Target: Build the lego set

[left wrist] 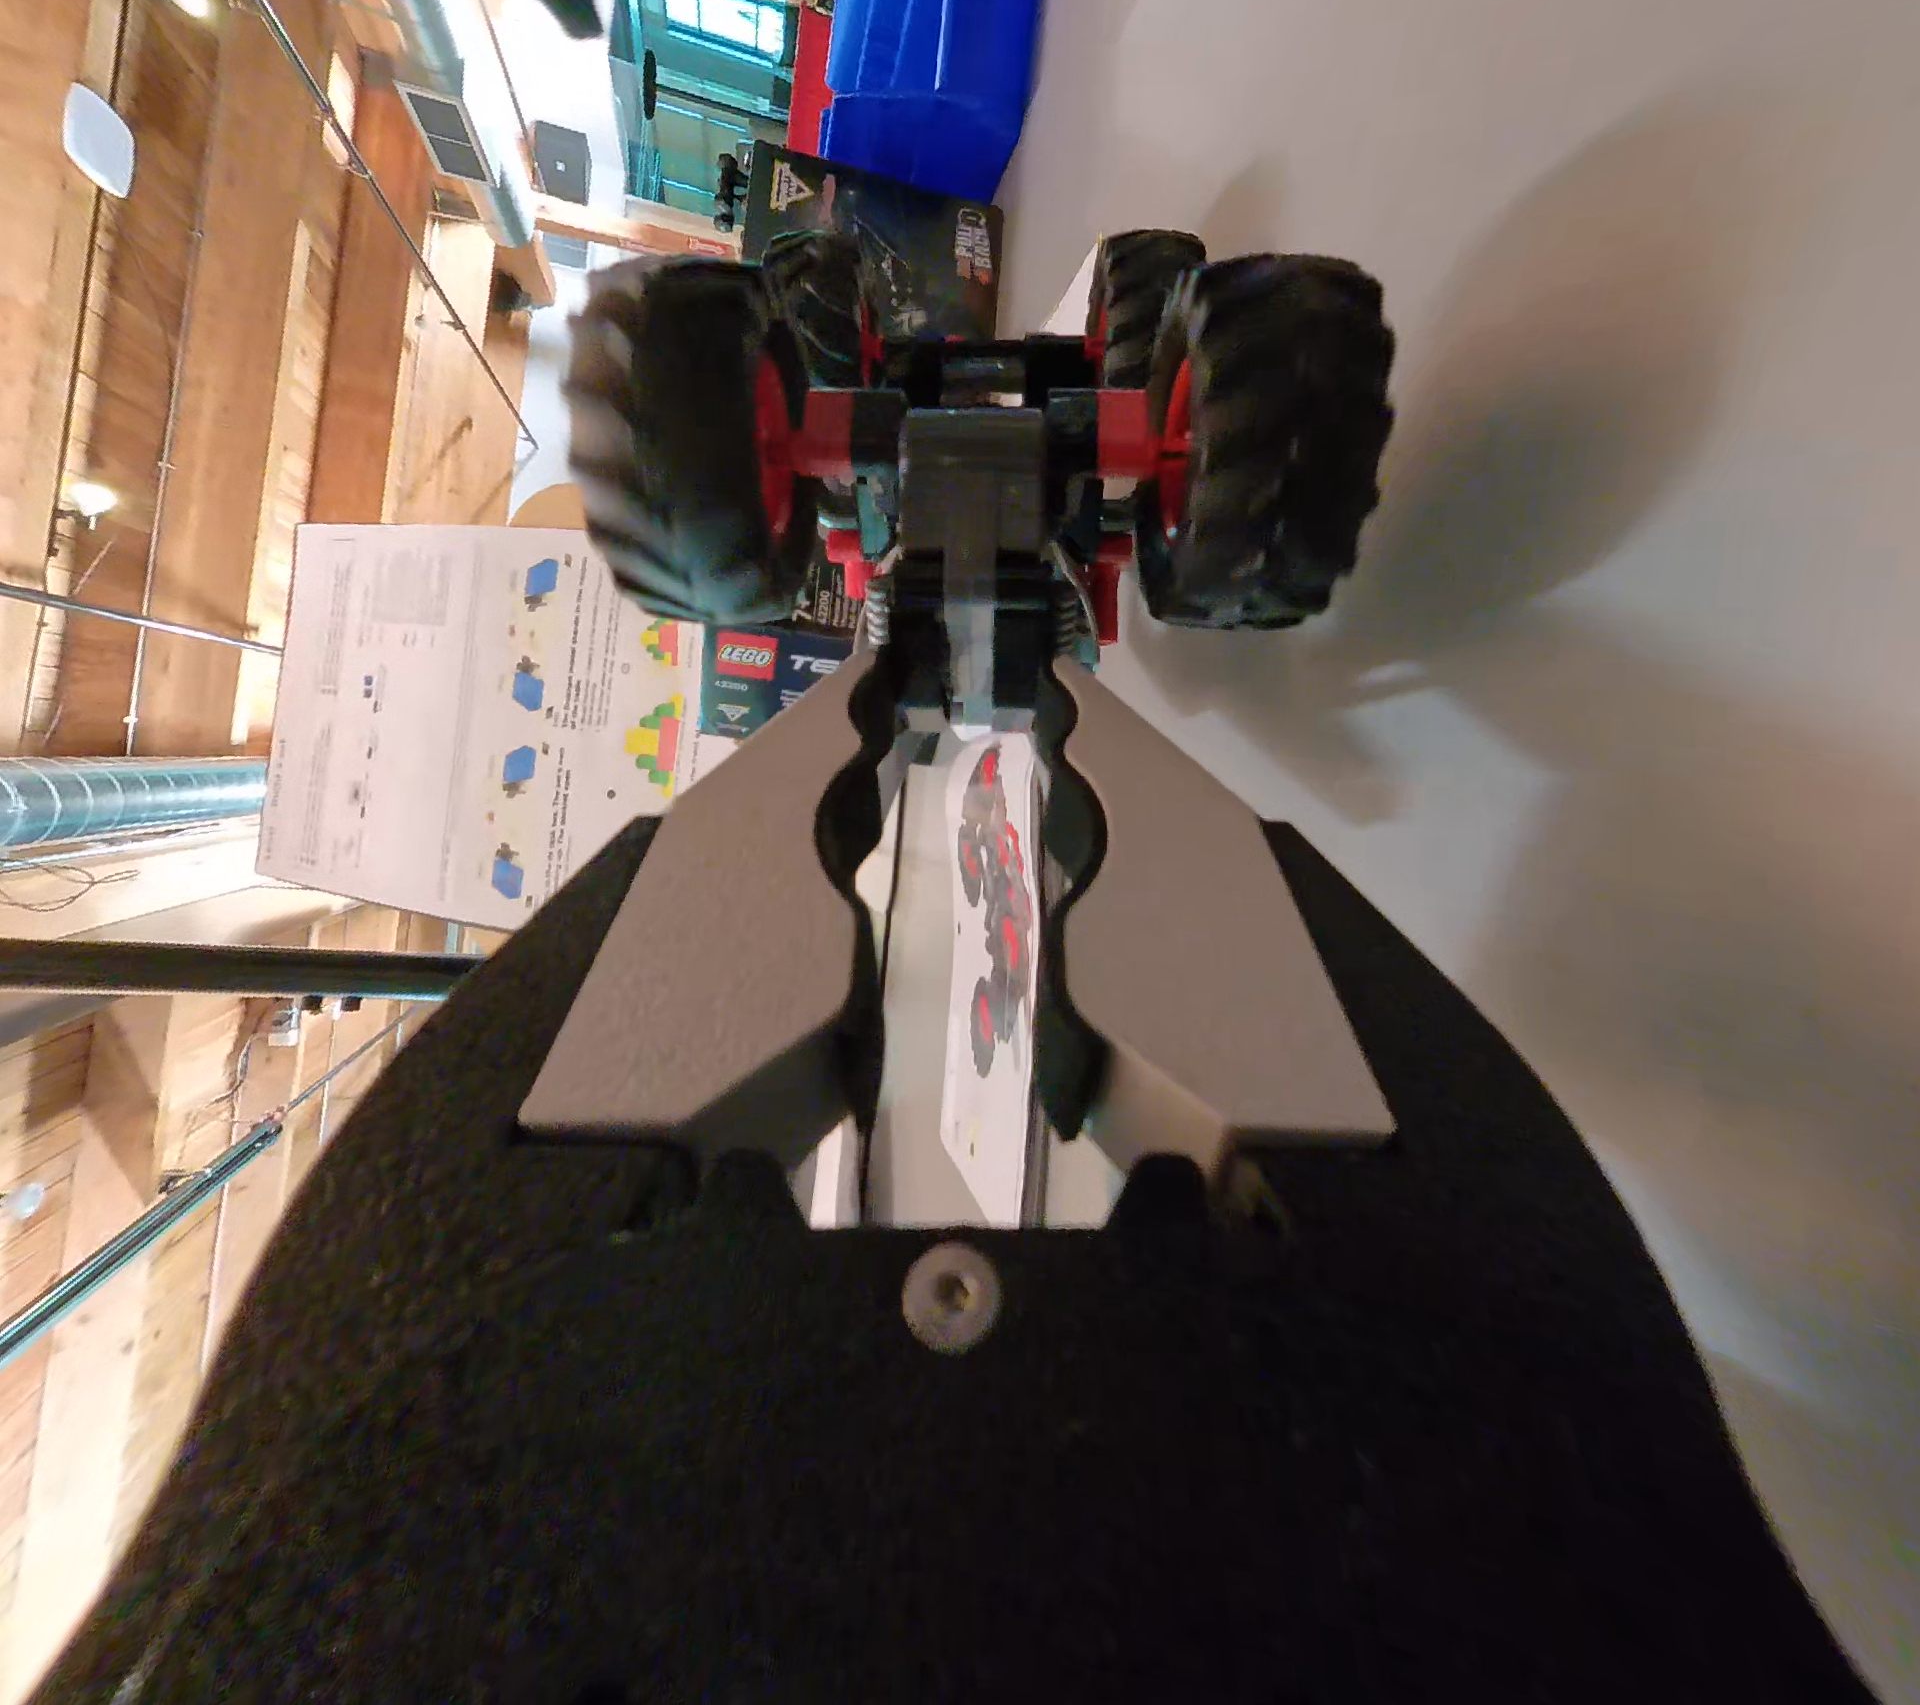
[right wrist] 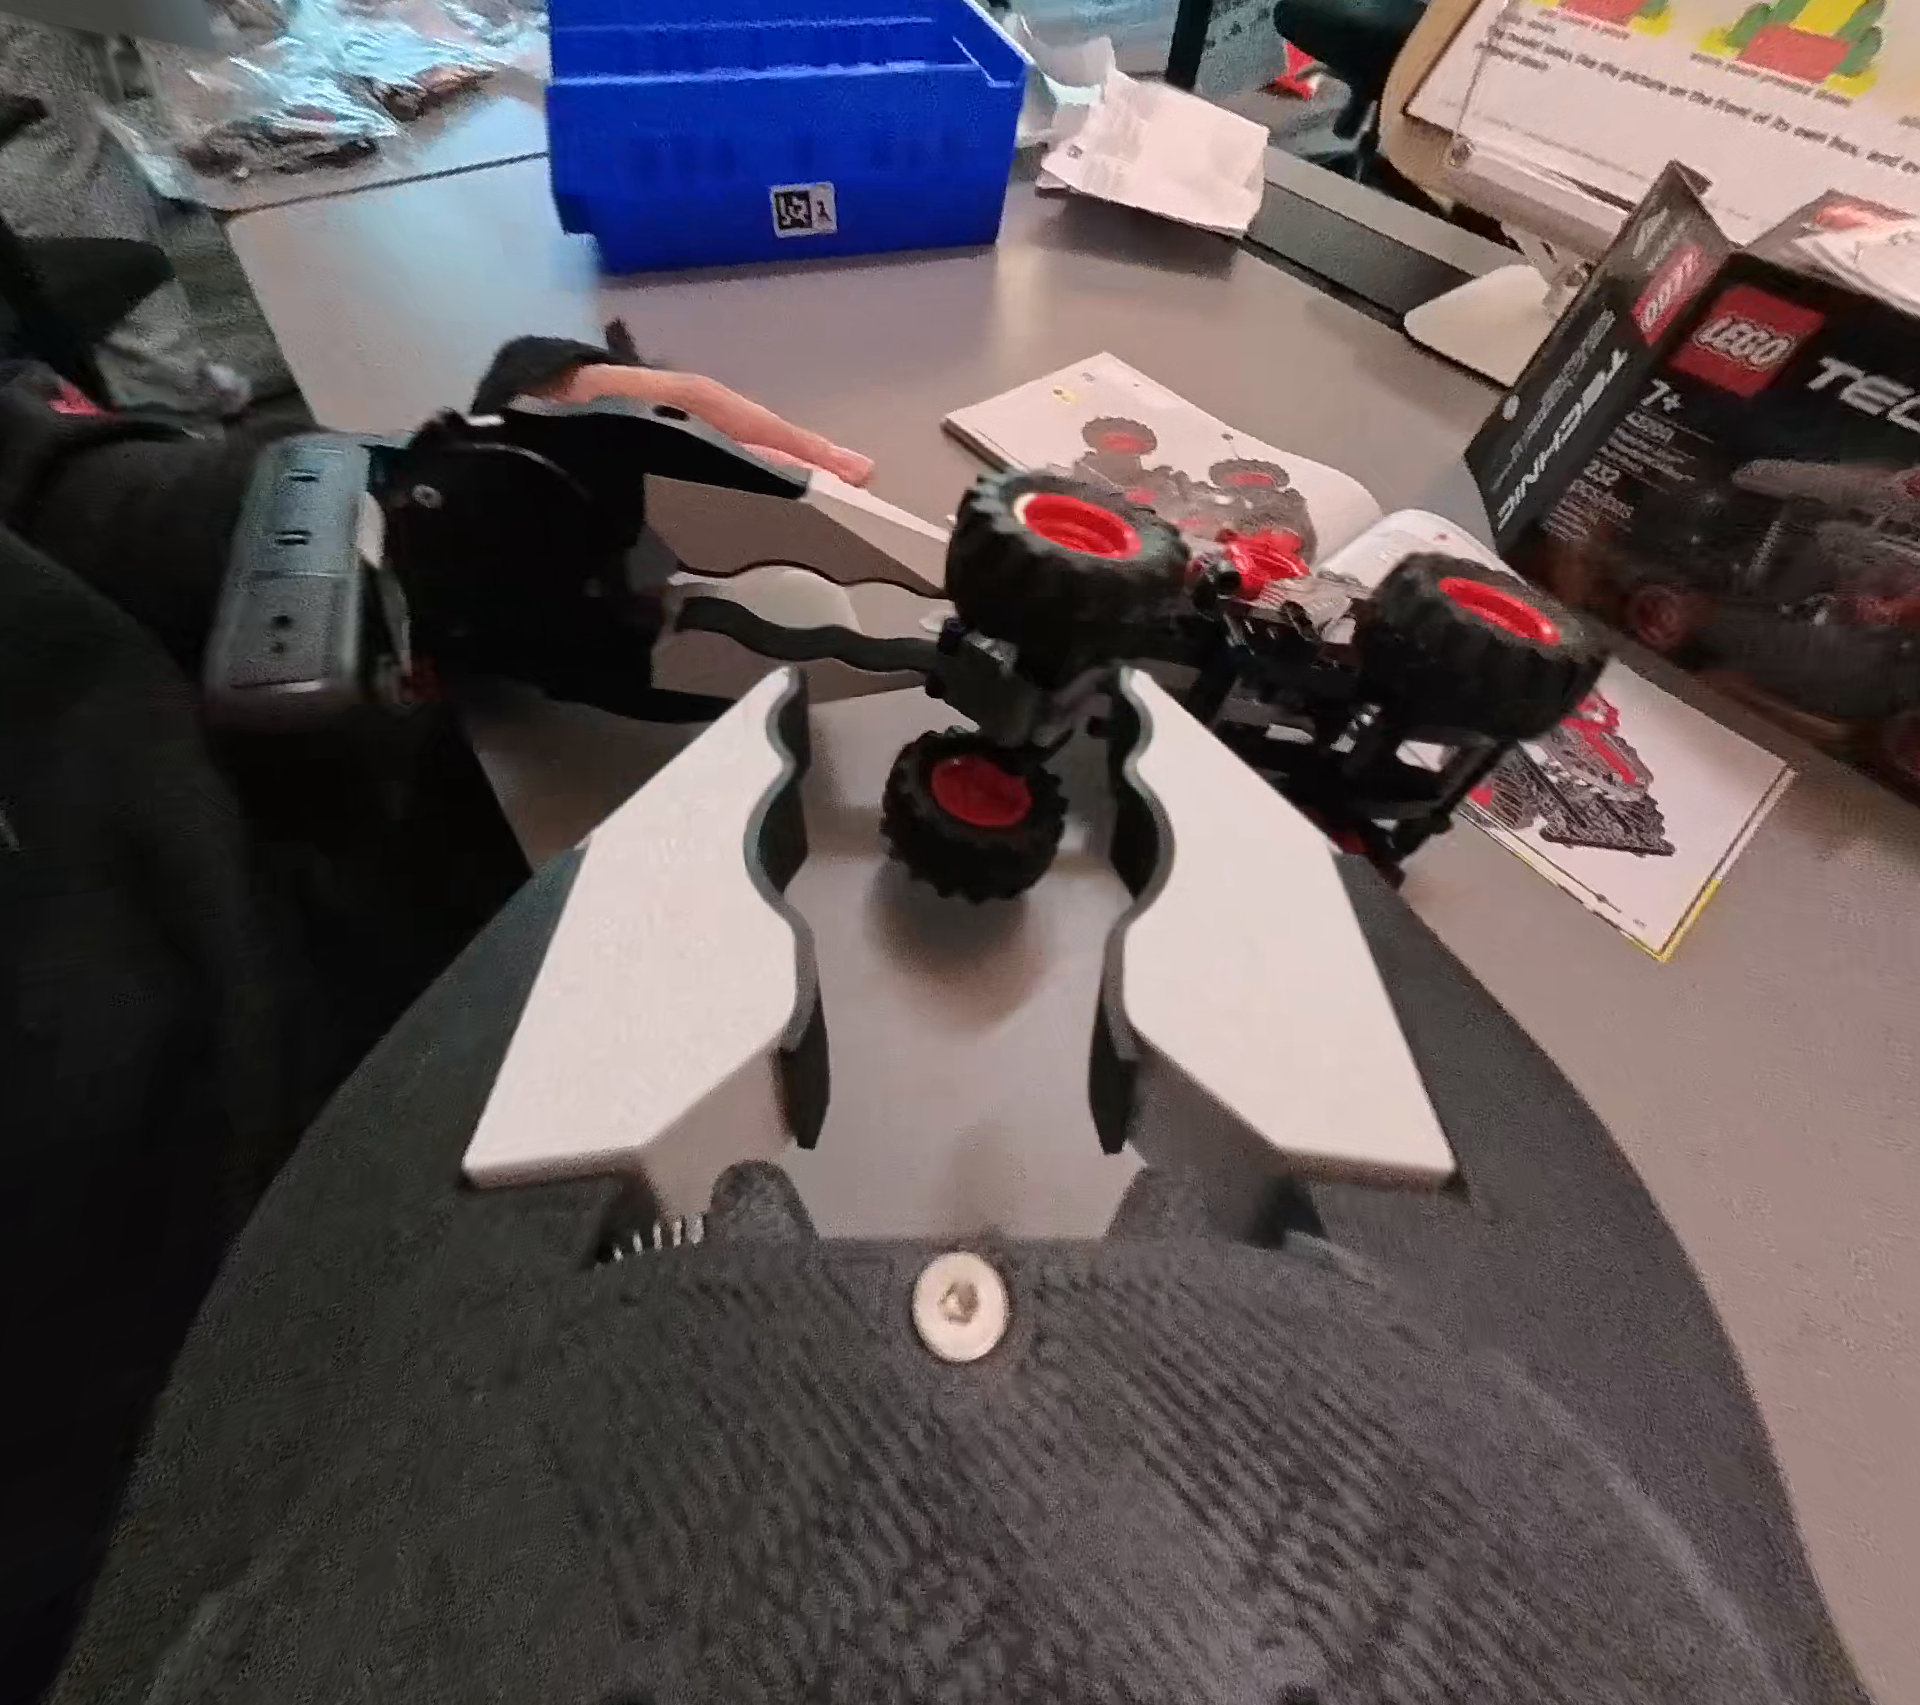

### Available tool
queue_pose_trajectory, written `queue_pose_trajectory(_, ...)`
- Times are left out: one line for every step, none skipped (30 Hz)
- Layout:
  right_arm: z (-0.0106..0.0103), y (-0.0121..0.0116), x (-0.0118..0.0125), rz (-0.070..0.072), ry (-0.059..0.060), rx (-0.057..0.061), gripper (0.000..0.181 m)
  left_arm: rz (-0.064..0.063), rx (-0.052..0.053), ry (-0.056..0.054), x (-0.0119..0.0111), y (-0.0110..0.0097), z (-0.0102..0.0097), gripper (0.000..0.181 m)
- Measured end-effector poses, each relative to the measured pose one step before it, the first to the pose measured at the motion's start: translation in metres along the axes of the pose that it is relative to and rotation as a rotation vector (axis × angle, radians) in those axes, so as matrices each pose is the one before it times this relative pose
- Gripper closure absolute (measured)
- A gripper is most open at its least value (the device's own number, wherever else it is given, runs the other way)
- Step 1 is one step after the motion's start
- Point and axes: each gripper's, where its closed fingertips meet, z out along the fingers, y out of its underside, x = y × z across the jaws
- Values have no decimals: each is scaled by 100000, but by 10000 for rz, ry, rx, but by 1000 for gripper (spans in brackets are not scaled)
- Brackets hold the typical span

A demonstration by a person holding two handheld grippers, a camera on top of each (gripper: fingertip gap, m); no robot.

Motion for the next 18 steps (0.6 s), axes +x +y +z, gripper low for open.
queue_pose_trajectory(184, 585, 501, -6, 100, -221, 125, 41, -14, -18, 105, -3, -232, 158)
queue_pose_trajectory(281, 621, 554, -27, 88, -231, 125, 24, 17, -4, 191, -82, -300, 158)
queue_pose_trajectory(347, 695, 718, -35, 141, -247, 125, 58, 62, -14, 287, -153, -383, 158)
queue_pose_trajectory(363, 676, 770, 1, 151, -247, 125, 139, 88, -37, 338, -211, -440, 158)
queue_pose_trajectory(311, 570, 757, 47, 154, -219, 125, 186, 102, -39, 387, -246, -456, 158)
queue_pose_trajectory(266, 311, 651, 17, 117, -106, 125, 148, 109, -19, 430, -282, -456, 158)
queue_pose_trajectory(269, 55, 603, -21, 101, 39, 126, 85, 94, 19, 468, -275, -429, 158)
queue_pose_trajectory(278, 1, 671, 7, 148, 26, 126, 52, 61, 81, 529, -251, -386, 158)
queue_pose_trajectory(318, 78, 688, -8, 156, -99, 126, 9, 19, 55, 442, -198, -338, 158)
queue_pose_trajectory(337, 78, 596, -136, 84, -118, 123, -20, -43, -45, 172, -64, -313, 158)
queue_pose_trajectory(391, 25, 592, -189, 55, -47, 119, -4, -84, -28, 35, 60, -252, 157)
queue_pose_trajectory(465, -26, 546, -131, -16, -4, 115, -45, -53, 61, 54, 95, -185, 157)
queue_pose_trajectory(567, -127, 326, -164, -159, 62, 112, -152, -19, 127, 79, 98, -156, 156)
queue_pose_trajectory(649, -128, 252, -263, -199, 123, 110, -221, 28, 165, 110, 51, -161, 156)
queue_pose_trajectory(751, 25, 283, -224, -159, 76, 109, -203, 102, 136, 46, -59, -219, 155)
queue_pose_trajectory(806, 252, 47, -162, -287, -80, 108, -178, 157, 65, -81, -162, -306, 155)
queue_pose_trajectory(788, 230, -273, -171, -462, -89, 109, -207, 182, 94, -102, -199, -365, 155)
queue_pose_trajectory(786, 37, -181, -152, -362, 38, 113, -261, 165, 192, 16, -160, -395, 155)
